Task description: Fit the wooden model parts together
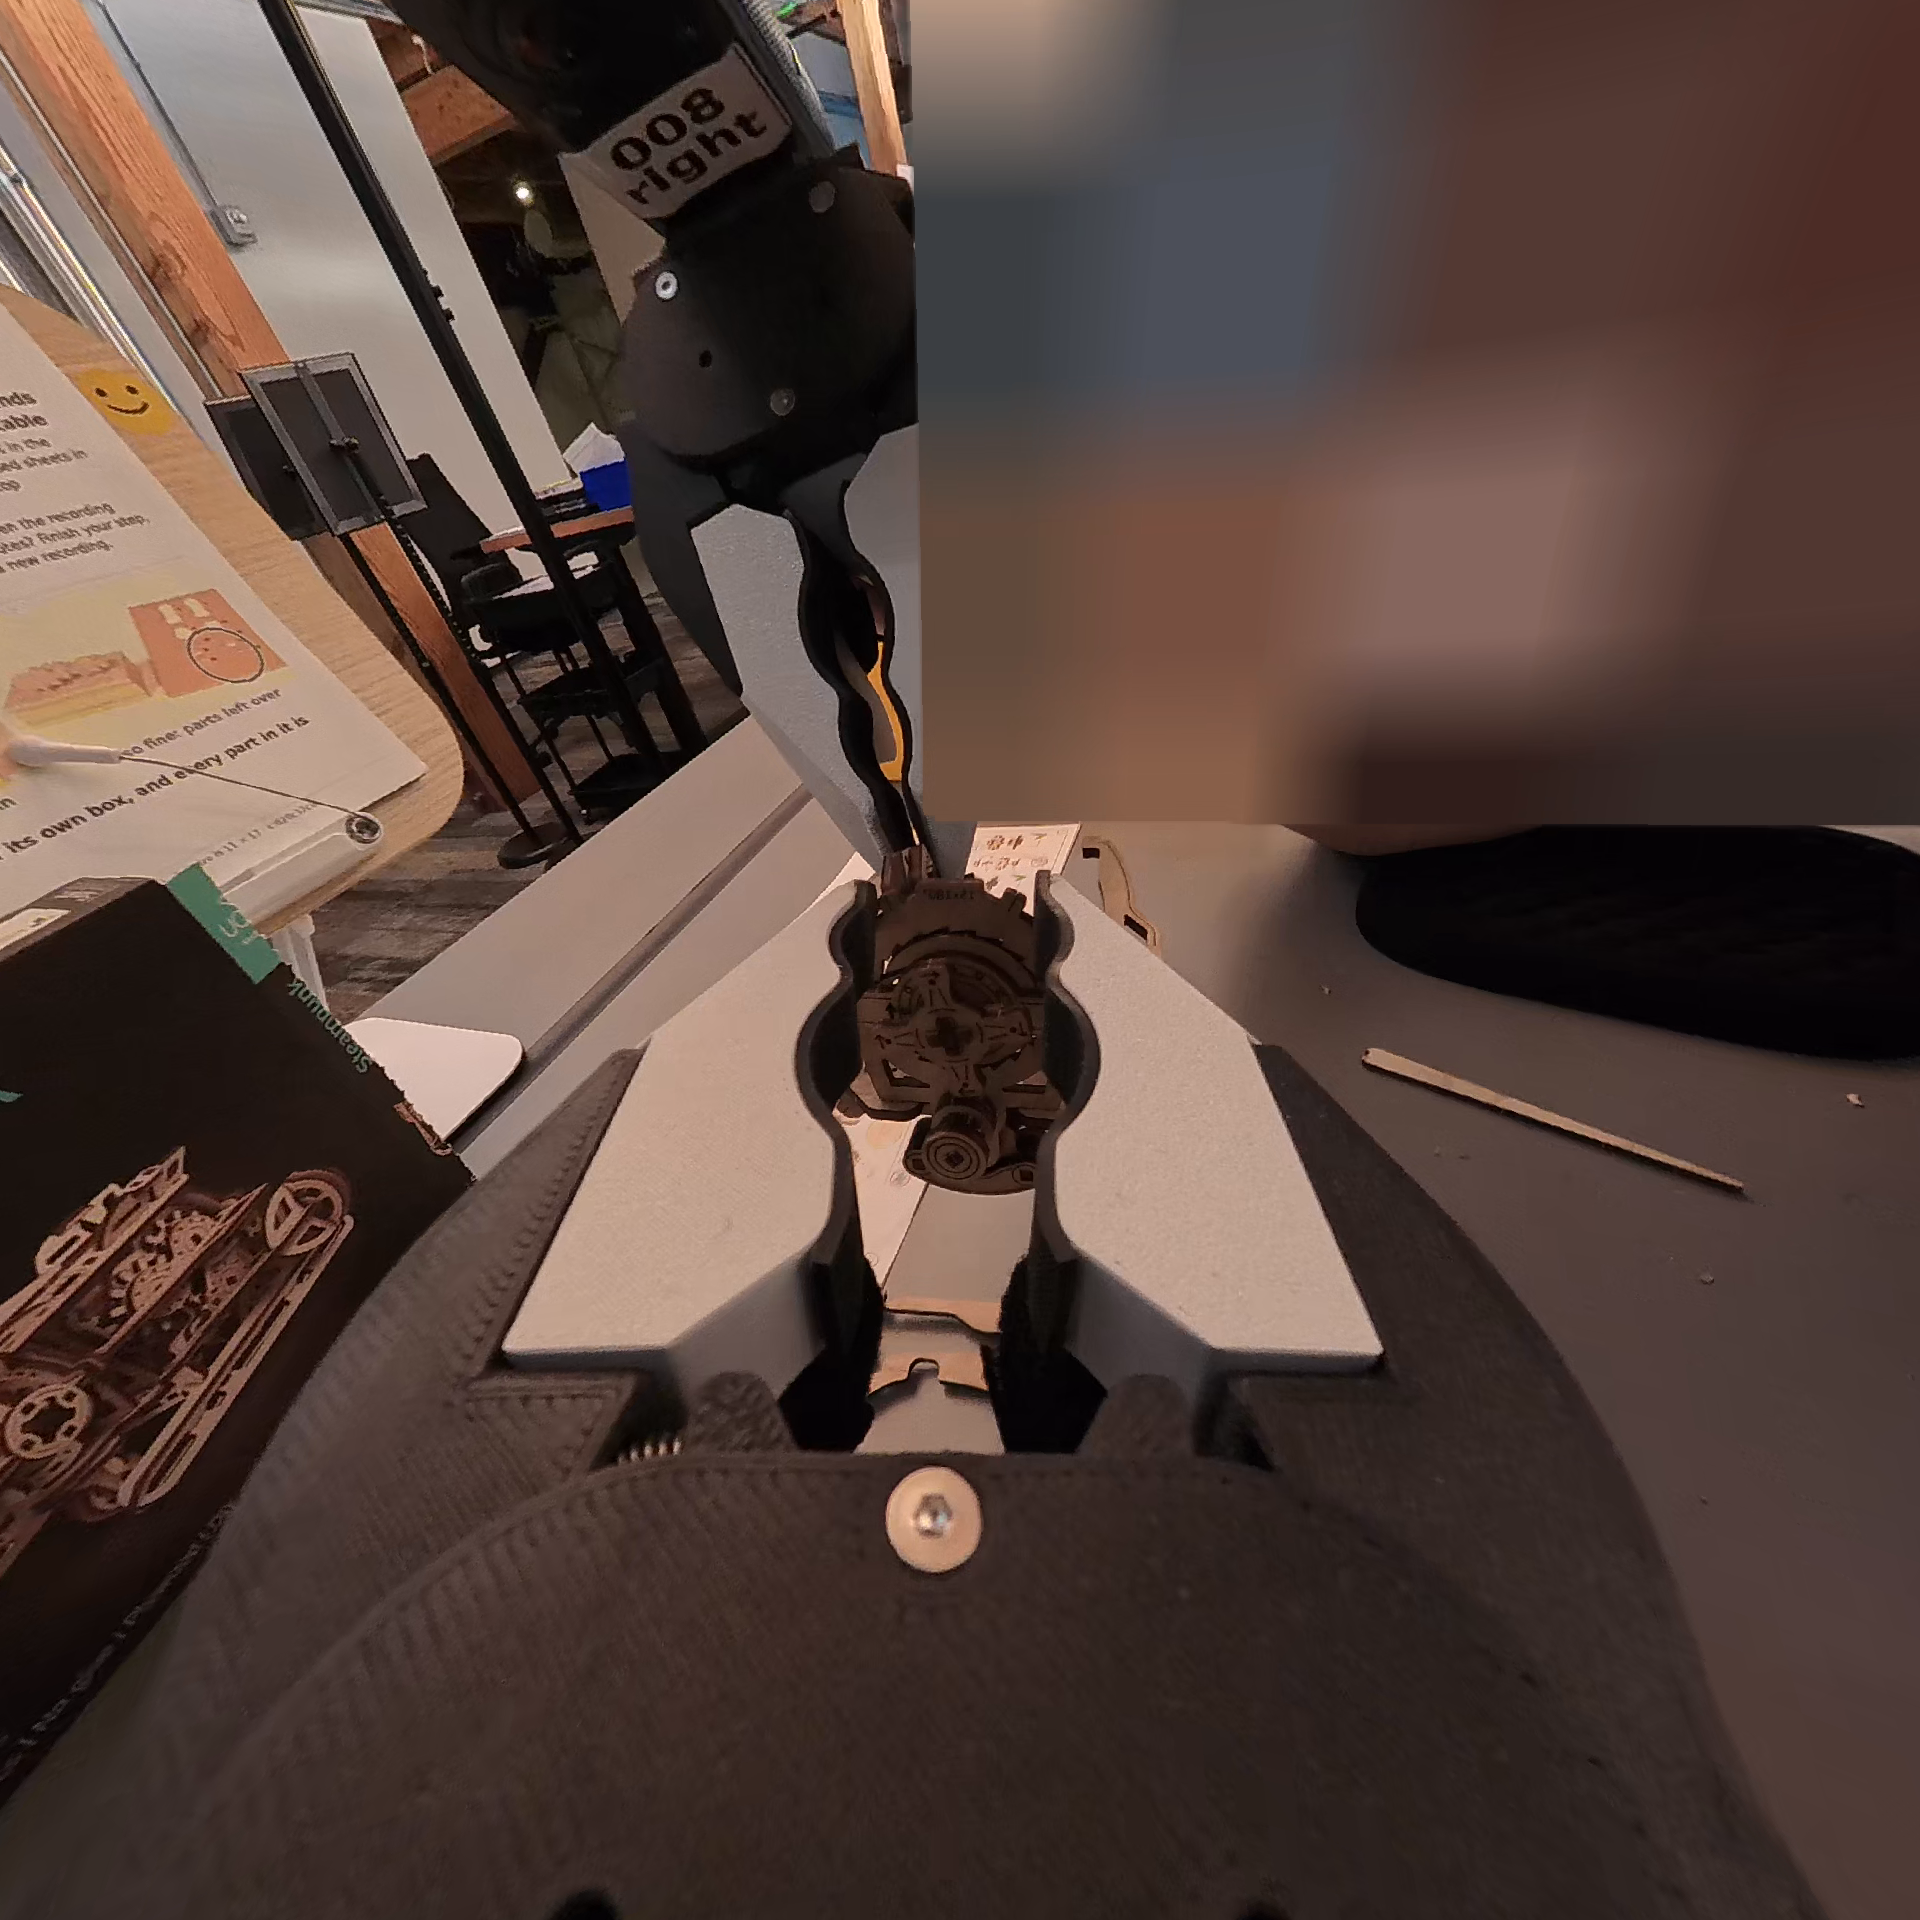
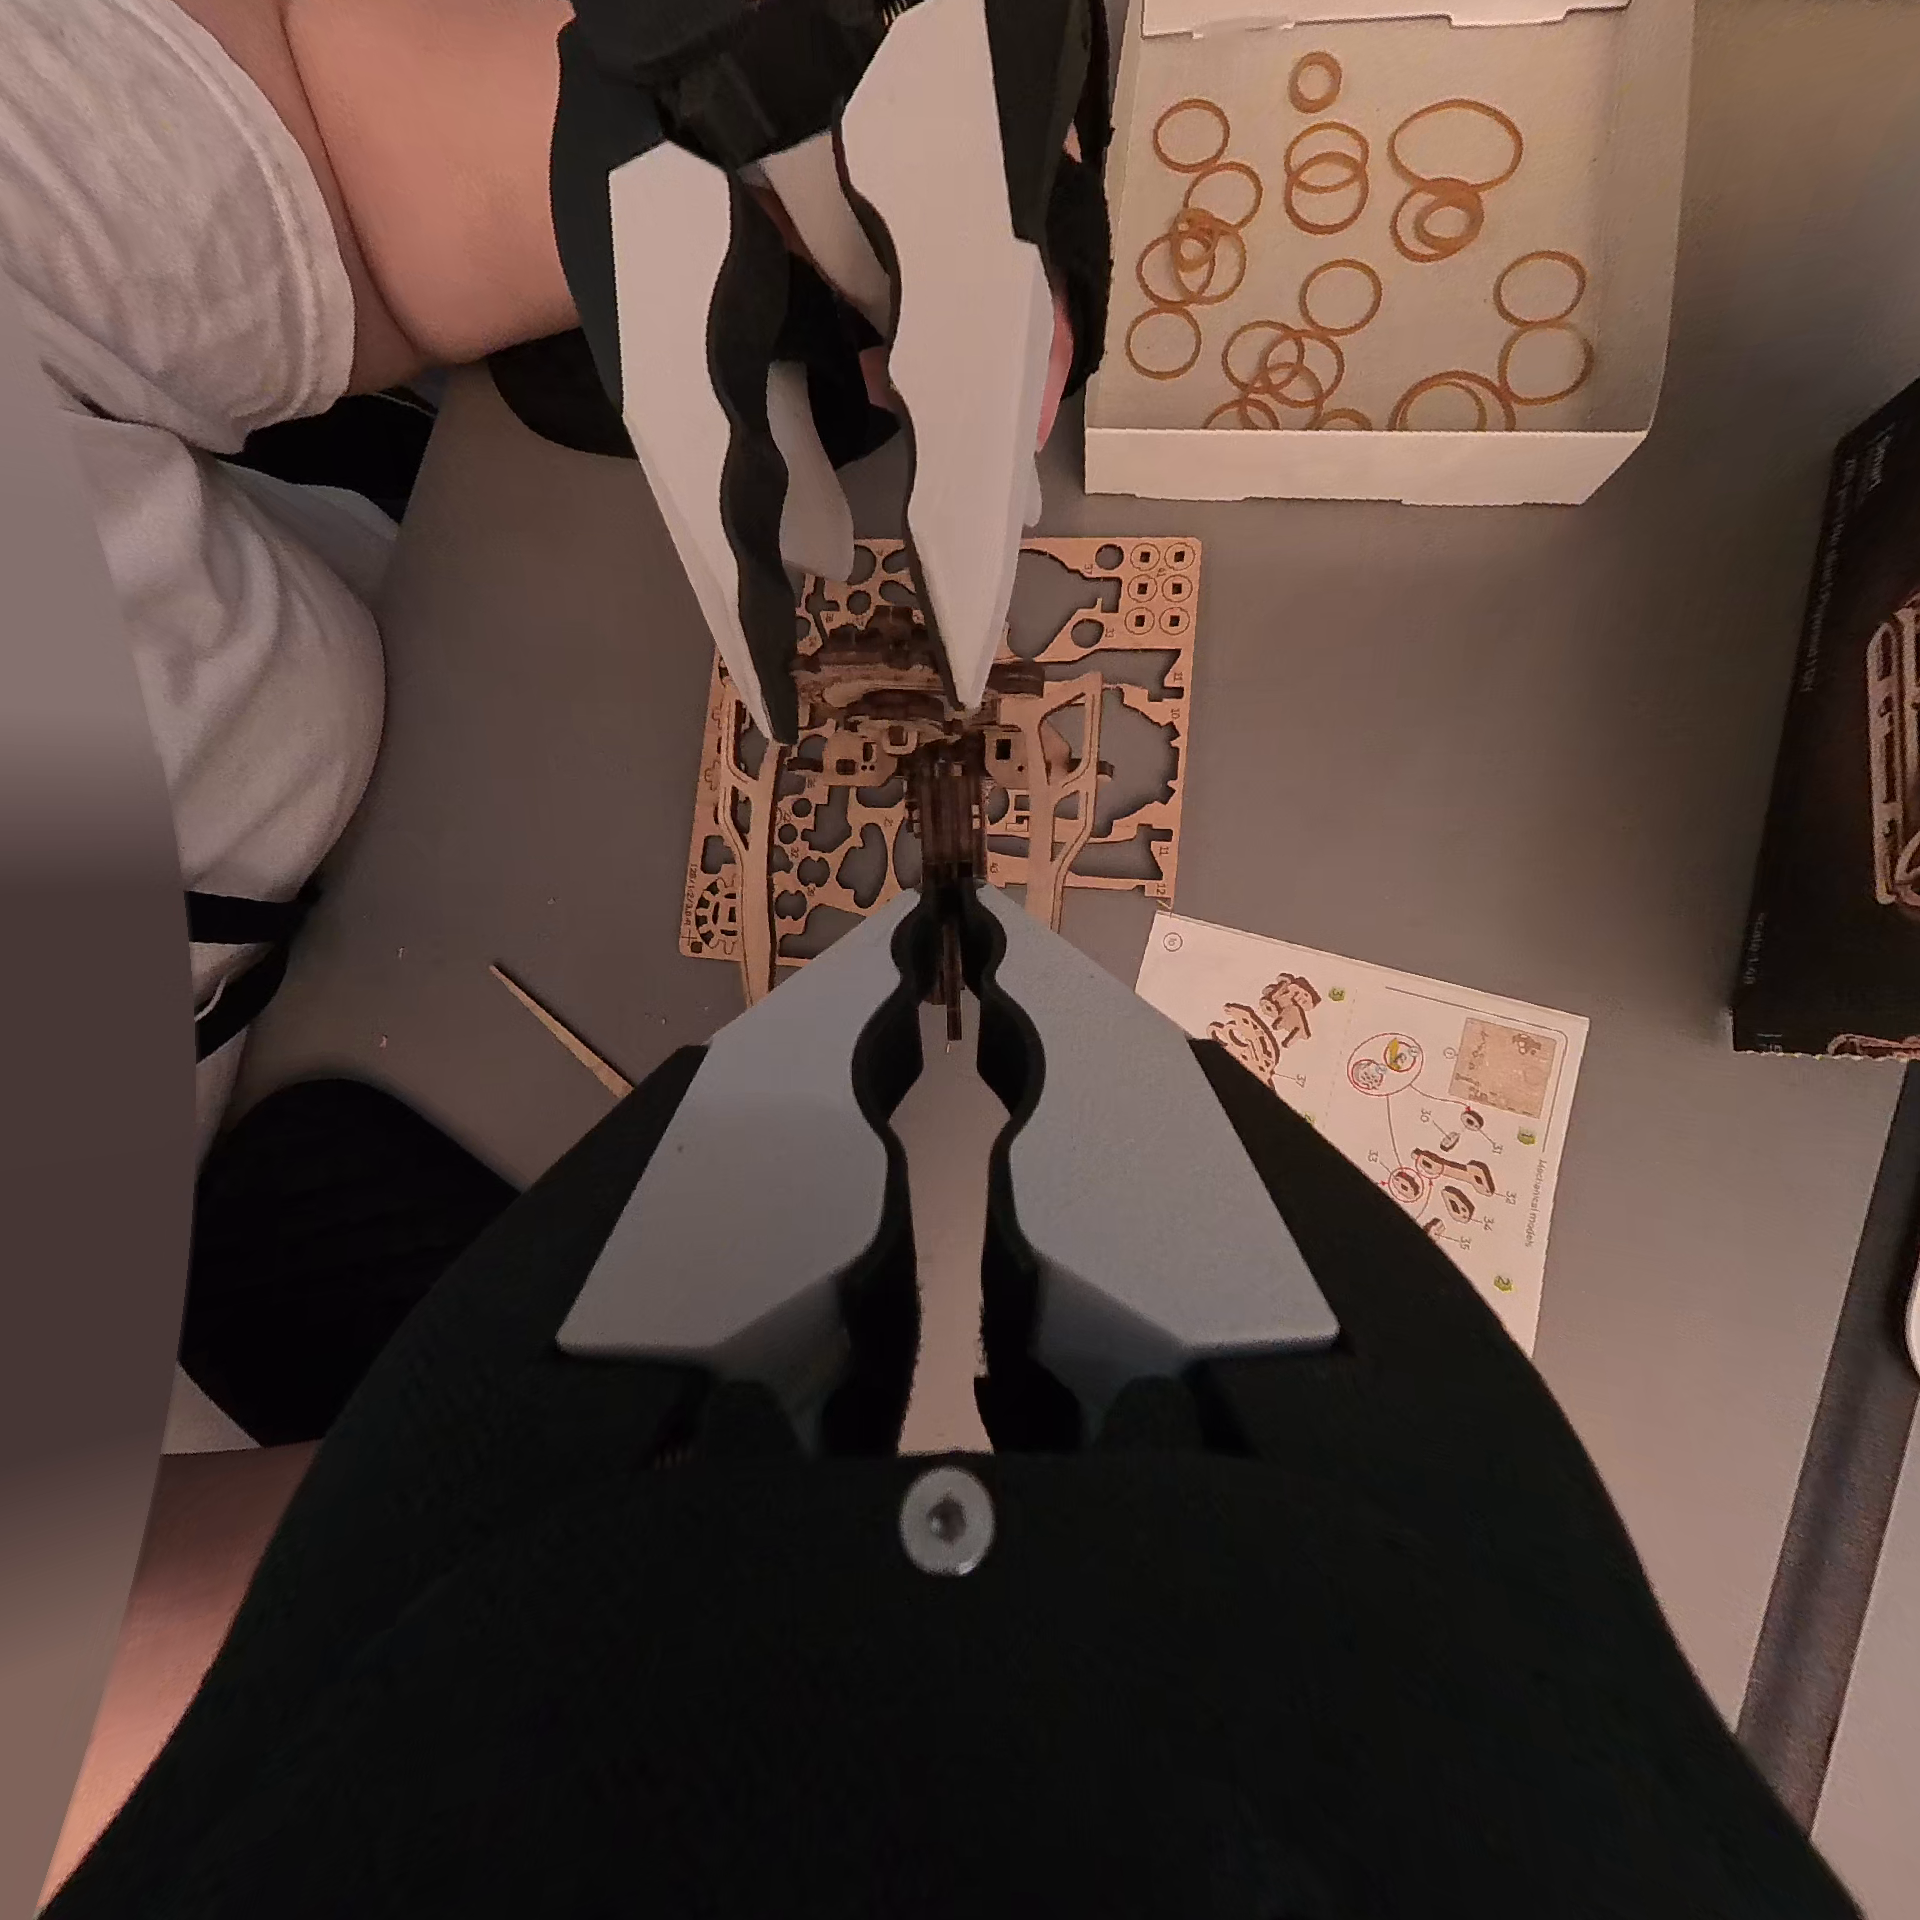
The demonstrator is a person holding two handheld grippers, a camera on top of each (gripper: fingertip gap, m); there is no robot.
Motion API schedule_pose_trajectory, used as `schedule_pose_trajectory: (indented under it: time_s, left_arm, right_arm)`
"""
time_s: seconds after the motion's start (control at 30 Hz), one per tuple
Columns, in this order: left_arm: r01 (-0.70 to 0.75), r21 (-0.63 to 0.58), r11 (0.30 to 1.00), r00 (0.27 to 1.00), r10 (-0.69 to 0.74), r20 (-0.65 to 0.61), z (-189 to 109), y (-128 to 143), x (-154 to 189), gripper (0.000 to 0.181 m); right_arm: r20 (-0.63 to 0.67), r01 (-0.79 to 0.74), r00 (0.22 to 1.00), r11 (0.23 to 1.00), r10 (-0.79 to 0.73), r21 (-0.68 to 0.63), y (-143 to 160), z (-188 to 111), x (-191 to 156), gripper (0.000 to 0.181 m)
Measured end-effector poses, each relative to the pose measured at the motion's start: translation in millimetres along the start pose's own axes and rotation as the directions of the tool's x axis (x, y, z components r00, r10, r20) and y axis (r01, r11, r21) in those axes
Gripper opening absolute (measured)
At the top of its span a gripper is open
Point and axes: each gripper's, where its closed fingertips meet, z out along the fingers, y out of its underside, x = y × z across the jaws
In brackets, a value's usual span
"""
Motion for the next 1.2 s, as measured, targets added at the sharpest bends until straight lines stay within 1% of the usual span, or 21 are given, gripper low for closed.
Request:
schedule_pose_trajectory:
  time_s: [0.1,0.3,0.53,0.9,1.0,1.2]
  left_arm:
    - [0.030,0.027,0.999,0.999,-0.030,-0.012,-1.9,-3.8,-0.2,0.028]
    - [0.145,0.132,0.981,0.988,-0.137,-0.070,-10.5,-17.9,-2.7,0.028]
    - [0.201,0.213,0.956,0.978,-0.184,-0.096,-19.4,-30.1,-7.1,0.028]
    - [0.159,0.156,0.975,0.986,-0.150,-0.072,-13.4,-20.9,-5.1,0.028]
    - [0.133,0.128,0.983,0.990,-0.126,-0.060,-10.7,-16.9,-3.6,0.028]
    - [0.120,0.123,0.985,0.992,-0.114,-0.052,-10.3,-16.7,-3.2,0.028]
  right_arm:
    - [0.006,-0.006,1.000,1.000,0.006,0.021,-3.3,-2.0,-0.7,0.001]
    - [0.032,-0.010,0.999,0.992,0.006,0.129,-20.9,-16.0,-9.8,0.001]
    - [0.005,-0.002,1.000,0.983,0.001,0.182,-27.9,-30.2,-15.2,0.001]
    - [0.030,-0.013,1.000,0.986,0.008,0.167,-23.6,-26.7,-13.3,0.001]
    - [0.022,0.004,1.000,0.989,-0.007,0.149,-20.3,-24.0,-11.0,0.001]
    - [0.011,0.039,0.999,0.992,-0.041,0.118,-16.3,-18.9,-9.8,0.002]
